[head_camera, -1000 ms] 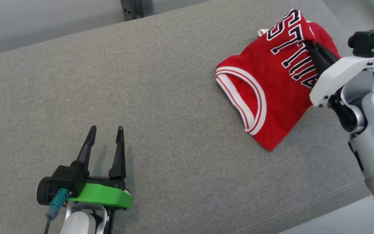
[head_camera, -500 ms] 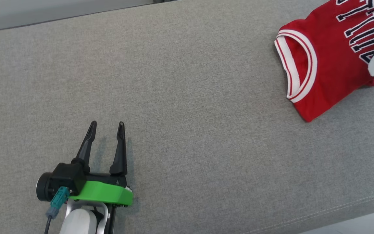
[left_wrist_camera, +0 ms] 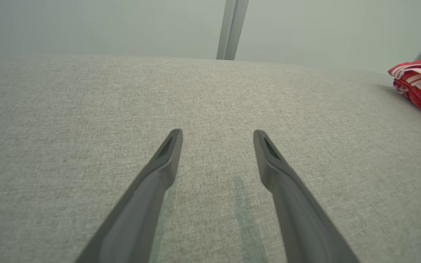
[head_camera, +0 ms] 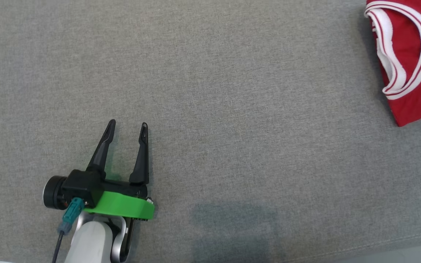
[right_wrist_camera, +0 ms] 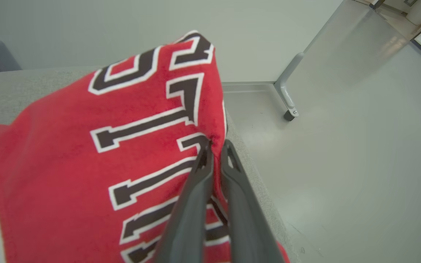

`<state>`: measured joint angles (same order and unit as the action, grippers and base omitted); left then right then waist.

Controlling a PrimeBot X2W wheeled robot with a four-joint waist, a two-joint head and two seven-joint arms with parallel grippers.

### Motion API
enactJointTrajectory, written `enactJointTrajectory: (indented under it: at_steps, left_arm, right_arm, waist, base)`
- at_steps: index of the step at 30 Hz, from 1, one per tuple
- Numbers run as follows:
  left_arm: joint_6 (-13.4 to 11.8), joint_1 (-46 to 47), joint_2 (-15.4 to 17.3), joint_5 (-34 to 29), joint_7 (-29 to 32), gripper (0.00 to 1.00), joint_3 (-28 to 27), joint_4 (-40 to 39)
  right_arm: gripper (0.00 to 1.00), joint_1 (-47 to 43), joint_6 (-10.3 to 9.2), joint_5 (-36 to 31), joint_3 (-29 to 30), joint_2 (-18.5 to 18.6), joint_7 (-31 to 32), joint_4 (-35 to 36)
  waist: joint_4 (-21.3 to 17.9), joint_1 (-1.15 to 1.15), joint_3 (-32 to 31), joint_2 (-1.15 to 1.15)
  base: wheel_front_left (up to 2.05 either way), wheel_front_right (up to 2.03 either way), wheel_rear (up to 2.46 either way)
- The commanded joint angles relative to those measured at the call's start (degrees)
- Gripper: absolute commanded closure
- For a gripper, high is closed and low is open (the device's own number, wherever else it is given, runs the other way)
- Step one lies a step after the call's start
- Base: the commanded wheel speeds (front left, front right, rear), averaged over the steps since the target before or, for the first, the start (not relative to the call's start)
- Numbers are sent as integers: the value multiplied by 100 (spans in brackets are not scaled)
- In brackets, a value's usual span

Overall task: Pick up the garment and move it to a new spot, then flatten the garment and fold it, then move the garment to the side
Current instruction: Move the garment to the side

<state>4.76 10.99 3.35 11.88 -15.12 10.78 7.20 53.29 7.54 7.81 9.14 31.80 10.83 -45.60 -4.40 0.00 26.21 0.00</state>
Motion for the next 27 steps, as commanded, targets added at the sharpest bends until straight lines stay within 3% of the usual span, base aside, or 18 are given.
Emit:
enactJointTrajectory:
  at_steps: [1,8,9,10,11,21,27]
  left_arm:
    - [16,119,35,-31,0,0,9,-25]
    - [10,166,23,-66,0,0,40,-26]
    - [8,174,23,-69,0,0,40,-21]
    - [5,182,22,-72,0,0,38,-19]
    - [5,186,22,-72,0,0,33,-12]
    - [-23,166,58,-86,0,0,-20,45]
    - [-18,128,58,-16,0,0,-96,7]
  right_arm:
    - [100,84,-10,-147,197,34,-25,-141]
    - [100,174,-10,-986,981,-124,-346,-603]
    - [87,196,-10,-1078,1064,-157,-380,-632]
    - [50,232,-10,-1181,1149,-183,-427,-652]
    - [2,258,-10,-1314,1226,-193,-472,-662]
    - [0,406,-10,-1973,1707,-722,-863,-686]
    - [0,500,-10,-1789,1315,-1000,-1304,-737]
  waist:
    - [232,0,259,0]
    - [307,0,401,0]
    - [306,0,411,0]
    - [302,0,419,0]
    - [297,0,425,0]
    - [182,0,258,0]
    - [98,0,-83,0]
  base:
    - [0,0,0]
    - [0,0,0]
    - [0,0,0]
    - [0,0,0]
    - [0,0,0]
    - [0,0,0]
    - [0,0,0]
